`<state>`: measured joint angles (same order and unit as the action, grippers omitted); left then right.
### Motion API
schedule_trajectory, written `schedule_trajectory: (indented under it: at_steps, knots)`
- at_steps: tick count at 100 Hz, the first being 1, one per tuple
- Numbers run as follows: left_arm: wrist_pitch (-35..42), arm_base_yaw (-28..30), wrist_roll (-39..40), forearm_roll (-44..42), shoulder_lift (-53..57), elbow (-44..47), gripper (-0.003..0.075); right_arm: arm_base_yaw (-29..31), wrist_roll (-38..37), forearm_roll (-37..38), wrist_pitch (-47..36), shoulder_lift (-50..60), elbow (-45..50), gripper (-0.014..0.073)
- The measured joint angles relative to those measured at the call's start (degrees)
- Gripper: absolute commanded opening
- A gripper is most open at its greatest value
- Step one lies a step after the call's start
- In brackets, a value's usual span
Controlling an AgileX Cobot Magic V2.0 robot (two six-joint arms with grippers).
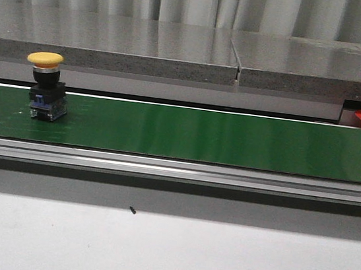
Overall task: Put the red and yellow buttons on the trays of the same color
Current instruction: 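Move the left gripper to a second yellow push-button and grasp it, then lift the second yellow button and carry it over the belt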
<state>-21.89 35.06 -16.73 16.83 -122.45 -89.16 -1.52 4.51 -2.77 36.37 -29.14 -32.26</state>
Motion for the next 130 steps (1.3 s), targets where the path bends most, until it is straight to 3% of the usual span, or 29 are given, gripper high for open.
schedule_trajectory:
  at_steps: [35, 51, 97, 130]
  knots:
    - [0.22, 0.00, 0.00, 0.00, 0.00, 0.00, 0.0140, 0.00, 0.00, 0.00, 0.00, 0.00, 0.00, -0.0068]
    - [0.30, 0.00, 0.00, 0.00, 0.00, 0.00, 0.0064, 0.00, 0.00, 0.00, 0.00, 0.00, 0.00, -0.0068]
    - [-8.81, -1.08, 0.00, 2.54, 12.02, 0.00, 0.0041, 0.00, 0.00, 0.00, 0.00, 0.00, 0.00, -0.0068]
    - [-15.03, -7.88, 0.02, 3.54, 24.88, 6.14, 0.0041, 0.00, 0.00, 0.00, 0.00, 0.00, 0.00, -0.0068]
